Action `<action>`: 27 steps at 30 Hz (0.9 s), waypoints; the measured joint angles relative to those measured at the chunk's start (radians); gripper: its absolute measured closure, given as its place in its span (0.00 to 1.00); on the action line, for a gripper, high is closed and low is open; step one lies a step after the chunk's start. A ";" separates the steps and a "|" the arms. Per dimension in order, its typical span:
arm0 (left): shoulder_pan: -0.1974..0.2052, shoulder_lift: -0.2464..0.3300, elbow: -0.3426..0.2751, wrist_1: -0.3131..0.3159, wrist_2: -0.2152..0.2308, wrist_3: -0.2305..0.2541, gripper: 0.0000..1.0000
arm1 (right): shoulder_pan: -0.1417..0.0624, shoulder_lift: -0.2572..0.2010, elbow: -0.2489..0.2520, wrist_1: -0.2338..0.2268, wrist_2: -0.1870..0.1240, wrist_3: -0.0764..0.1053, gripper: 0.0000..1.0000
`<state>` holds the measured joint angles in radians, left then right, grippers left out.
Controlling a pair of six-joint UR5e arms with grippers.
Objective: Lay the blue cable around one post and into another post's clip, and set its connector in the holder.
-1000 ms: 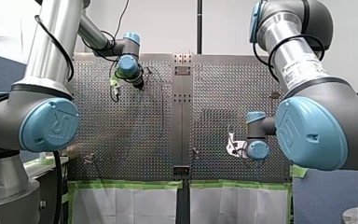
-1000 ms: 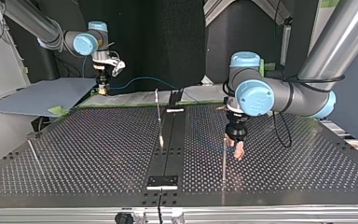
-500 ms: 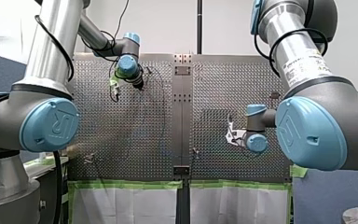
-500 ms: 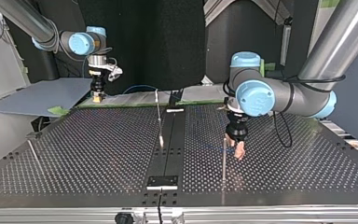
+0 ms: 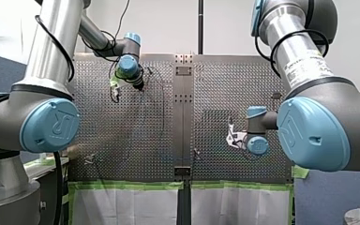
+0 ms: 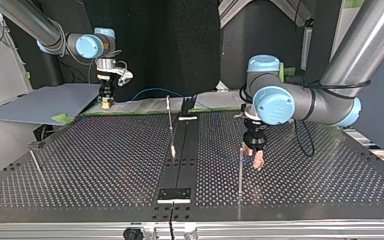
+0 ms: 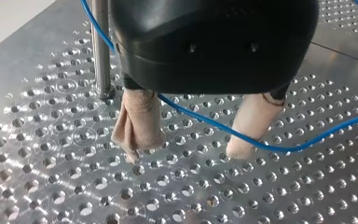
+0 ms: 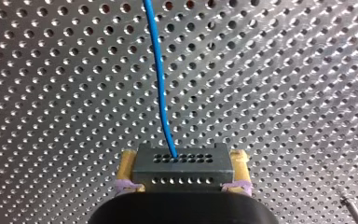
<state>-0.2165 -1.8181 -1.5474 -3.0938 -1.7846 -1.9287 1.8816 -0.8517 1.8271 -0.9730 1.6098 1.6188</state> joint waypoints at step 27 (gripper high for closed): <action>0.019 0.003 -0.003 0.017 0.102 -0.243 0.00 | 0.003 0.004 0.000 0.003 -0.001 -0.003 1.00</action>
<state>-0.1979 -1.8147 -1.5502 -3.0769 -1.6825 -2.1718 1.8849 -0.8476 1.8266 -0.9696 1.6090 1.6159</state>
